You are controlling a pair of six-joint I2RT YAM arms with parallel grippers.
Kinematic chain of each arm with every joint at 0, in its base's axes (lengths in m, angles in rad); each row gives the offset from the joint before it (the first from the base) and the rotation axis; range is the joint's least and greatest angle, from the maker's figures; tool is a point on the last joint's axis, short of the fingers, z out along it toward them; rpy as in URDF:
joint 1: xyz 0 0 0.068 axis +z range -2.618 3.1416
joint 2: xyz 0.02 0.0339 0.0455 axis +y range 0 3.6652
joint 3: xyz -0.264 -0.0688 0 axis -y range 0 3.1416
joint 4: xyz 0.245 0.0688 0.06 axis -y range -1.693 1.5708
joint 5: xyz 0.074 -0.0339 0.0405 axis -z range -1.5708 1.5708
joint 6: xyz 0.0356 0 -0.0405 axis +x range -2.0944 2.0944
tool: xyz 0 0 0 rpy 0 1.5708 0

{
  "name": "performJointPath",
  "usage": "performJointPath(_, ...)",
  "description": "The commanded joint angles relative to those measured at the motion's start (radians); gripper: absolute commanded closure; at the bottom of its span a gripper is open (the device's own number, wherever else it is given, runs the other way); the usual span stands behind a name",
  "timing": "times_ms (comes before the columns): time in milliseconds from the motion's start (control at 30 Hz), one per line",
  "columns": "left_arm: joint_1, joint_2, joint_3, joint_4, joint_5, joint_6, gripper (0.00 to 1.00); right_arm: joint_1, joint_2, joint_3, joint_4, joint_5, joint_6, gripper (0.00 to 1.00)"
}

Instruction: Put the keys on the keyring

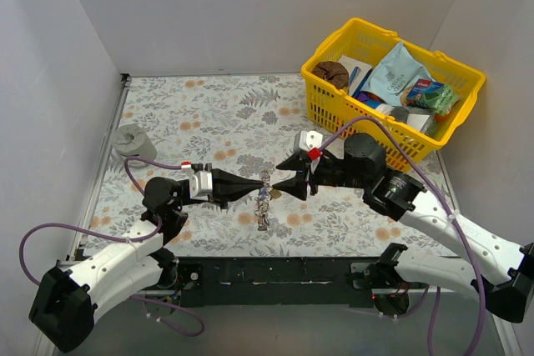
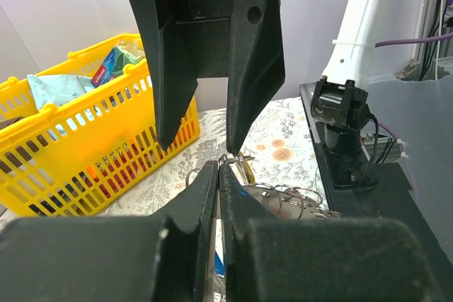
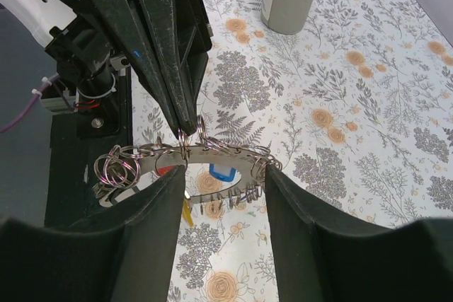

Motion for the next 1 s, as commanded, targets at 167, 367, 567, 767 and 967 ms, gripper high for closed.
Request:
performJointPath(167, -0.003, -0.014, 0.029, 0.022, 0.004, 0.012, 1.00, -0.007, 0.007, 0.003, 0.053, -0.081, -0.008, 0.47)
performJointPath(367, -0.003, -0.014, 0.029, 0.019, 0.002, 0.013, 1.00, -0.008, 0.024, 0.006, 0.048, -0.147, -0.005, 0.51)
performJointPath(567, -0.001, -0.017, 0.030, 0.017, 0.005, 0.016, 1.00, -0.008, 0.046, -0.003, 0.050, -0.167, 0.006, 0.56)
performJointPath(767, -0.003, -0.022, 0.030, 0.014, 0.010, 0.015, 1.00, -0.008, 0.058, -0.008, 0.068, -0.161, 0.016, 0.67)
performJointPath(967, -0.003, -0.026, 0.026, 0.013, 0.008, 0.016, 1.00, -0.010, 0.056, -0.011, 0.080, -0.152, 0.024, 0.83)
